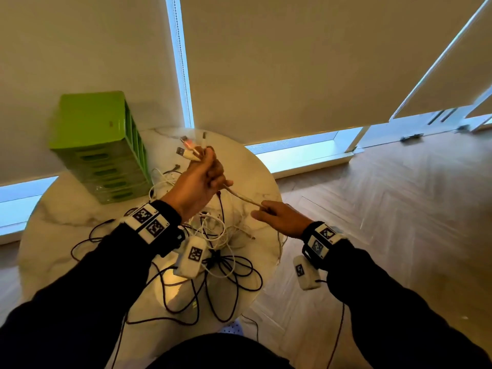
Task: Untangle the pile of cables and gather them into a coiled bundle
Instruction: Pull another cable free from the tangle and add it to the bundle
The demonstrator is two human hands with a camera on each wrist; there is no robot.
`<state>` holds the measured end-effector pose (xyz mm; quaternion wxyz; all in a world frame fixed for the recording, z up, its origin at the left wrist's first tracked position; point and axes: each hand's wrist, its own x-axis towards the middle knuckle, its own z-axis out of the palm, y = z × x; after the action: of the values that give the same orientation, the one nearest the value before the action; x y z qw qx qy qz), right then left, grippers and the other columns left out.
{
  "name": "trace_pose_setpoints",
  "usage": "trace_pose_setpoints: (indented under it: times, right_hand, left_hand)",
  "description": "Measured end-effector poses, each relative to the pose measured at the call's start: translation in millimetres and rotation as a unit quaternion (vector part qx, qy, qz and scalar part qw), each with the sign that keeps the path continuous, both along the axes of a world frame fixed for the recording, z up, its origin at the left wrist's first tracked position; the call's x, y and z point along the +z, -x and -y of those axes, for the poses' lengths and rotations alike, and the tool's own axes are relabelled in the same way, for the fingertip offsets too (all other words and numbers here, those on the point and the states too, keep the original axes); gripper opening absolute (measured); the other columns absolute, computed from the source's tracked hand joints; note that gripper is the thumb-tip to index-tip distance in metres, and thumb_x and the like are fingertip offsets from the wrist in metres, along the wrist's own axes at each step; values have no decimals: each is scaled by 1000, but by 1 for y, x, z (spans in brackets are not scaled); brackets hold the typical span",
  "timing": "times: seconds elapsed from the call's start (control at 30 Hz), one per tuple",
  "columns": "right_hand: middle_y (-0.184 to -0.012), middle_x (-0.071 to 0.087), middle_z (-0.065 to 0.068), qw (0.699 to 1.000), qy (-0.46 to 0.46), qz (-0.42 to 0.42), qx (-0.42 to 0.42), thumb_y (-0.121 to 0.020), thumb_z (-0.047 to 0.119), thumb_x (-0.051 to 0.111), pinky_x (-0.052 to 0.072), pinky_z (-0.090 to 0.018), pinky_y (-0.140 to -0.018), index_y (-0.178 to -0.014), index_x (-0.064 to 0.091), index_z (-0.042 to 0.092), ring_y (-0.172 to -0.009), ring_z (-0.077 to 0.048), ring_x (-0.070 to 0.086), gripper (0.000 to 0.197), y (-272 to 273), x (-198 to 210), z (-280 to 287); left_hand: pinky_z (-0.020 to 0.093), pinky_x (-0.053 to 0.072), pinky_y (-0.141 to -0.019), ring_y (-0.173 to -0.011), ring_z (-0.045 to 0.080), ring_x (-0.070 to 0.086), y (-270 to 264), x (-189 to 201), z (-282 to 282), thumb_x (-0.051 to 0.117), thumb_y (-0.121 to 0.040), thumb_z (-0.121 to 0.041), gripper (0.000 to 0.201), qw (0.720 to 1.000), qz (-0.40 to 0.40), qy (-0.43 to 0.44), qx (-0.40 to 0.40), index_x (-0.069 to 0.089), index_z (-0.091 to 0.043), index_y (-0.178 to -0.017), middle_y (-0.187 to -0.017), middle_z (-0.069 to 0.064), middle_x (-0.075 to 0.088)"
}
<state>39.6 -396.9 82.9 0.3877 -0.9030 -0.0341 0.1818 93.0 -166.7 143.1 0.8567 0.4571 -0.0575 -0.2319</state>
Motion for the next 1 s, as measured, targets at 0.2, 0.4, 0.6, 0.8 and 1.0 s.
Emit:
trace_pose_setpoints:
  times: [0.2, 0.4, 0.6, 0.8, 1.0]
  right_hand:
    - [-85, 59, -8, 994, -23, 51, 90, -96, 48, 59, 45, -37, -67, -104, 42, 18, -68, -12, 49, 34, 15, -25, -43]
    - [-123, 66, -7, 986, -18, -48, 161, -87, 63, 59, 55, -50, -87, -134, 24, 32, -104, -24, 67, 66, 40, -59, -111]
    - [-123, 62, -13, 983, 44, -65, 166, -103, 46, 41, 48, -48, -95, -130, 47, 19, -109, -34, 60, 39, 21, -65, -92]
    - [-98, 68, -20, 998, -34, -31, 43, -106, 39, 43, 50, -47, -84, -102, 60, 2, -91, -35, 65, 41, -31, -58, -86]
    - [-126, 61, -23, 992, 99, -64, 54, -106, 24, 40, 39, -35, -87, -136, 45, -1, -117, -37, 56, 39, -76, -93, -102]
  left_hand:
    - [23, 34, -61, -59, 7, 33, -16, 5, -11, 42, -106, -31, 22, 987, 9, 27, 157, 37, -30, -85, -67, -13, 42]
    - [20, 27, -51, -55, 6, 29, -24, -1, -19, 49, -105, -26, 30, 972, -40, -4, 231, 32, -28, -81, -65, -12, 37]
    - [23, 31, -50, -52, 8, 30, -11, -42, -42, 49, -105, -21, 26, 969, -22, -211, 130, 28, -26, -90, -67, -7, 35]
    - [23, 30, -47, -52, 10, 27, -3, -60, -66, 50, -105, -22, 26, 959, -46, -243, 139, 30, -26, -88, -66, -6, 32]
    - [22, 31, -48, -51, 9, 30, 8, -69, -66, 51, -105, -25, 25, 942, -29, -309, 125, 33, -27, -88, -63, -6, 32]
